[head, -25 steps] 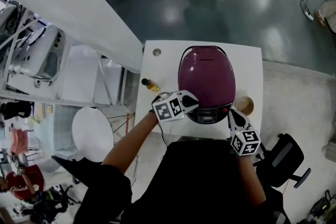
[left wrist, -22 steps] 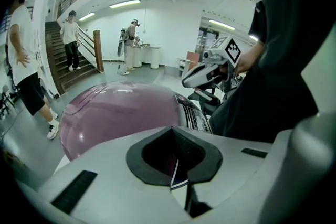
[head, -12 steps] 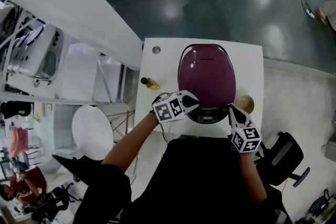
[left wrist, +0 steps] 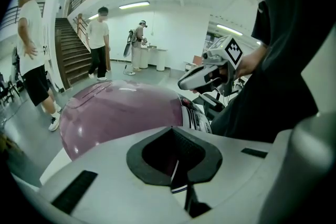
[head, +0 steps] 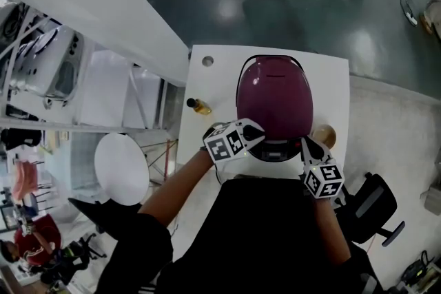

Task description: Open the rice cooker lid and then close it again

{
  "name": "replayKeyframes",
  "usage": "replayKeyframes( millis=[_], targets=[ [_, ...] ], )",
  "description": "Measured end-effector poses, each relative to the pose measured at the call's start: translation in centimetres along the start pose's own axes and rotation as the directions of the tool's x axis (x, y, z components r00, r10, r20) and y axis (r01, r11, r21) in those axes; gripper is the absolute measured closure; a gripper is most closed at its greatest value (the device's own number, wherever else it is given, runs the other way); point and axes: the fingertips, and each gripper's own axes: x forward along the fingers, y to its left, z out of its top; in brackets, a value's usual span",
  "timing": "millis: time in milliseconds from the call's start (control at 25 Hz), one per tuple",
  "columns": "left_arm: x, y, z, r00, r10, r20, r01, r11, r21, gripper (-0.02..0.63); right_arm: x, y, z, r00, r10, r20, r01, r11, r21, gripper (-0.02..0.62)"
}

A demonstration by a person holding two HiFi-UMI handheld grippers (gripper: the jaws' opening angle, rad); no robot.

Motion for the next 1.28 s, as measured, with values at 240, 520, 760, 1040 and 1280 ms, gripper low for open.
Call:
replayKeyframes(
  millis=[240,520,760,1040,1280],
  targets=[
    [-0.1,0.2,0.1,0.999,0.034,0.025,-0.034,0.999,-0.006,0.604,0.6,-0.1,-0.3,1.0,-0.007,-0.019,0.006,1.0,-0.019,0.594],
    [-0.4,0.6,-0.4,0.999,0.034,0.002,-0.034,0.997,-0.074,0.604,1.5,0.1,0.1,1.0,-0.002,-0.018,0.002,1.0,-0.011,0.594],
    [-0.3,0.5,-0.3,1.0,0.017,-0.005,-0.018,0.995,-0.094,0.604,2.0,-0.1,0.0,1.0,0.003,-0.029,-0.003,1.0,-0.003,0.594],
    [-0.5,0.4,-0.2,1.0,0.014,0.014,-0.012,0.994,-0.105,0.604,2.6,0.3,-0.5,0.999,0.017,-0.051,-0.017,1.0,-0.001,0.595],
    [-0.4,0.4,0.1,1.0,-0.008,0.015,0.009,0.991,-0.131,0.604,2.9,0.4,-0.5,0.995,-0.008,-0.094,0.0,0.997,-0.084,0.595]
  ],
)
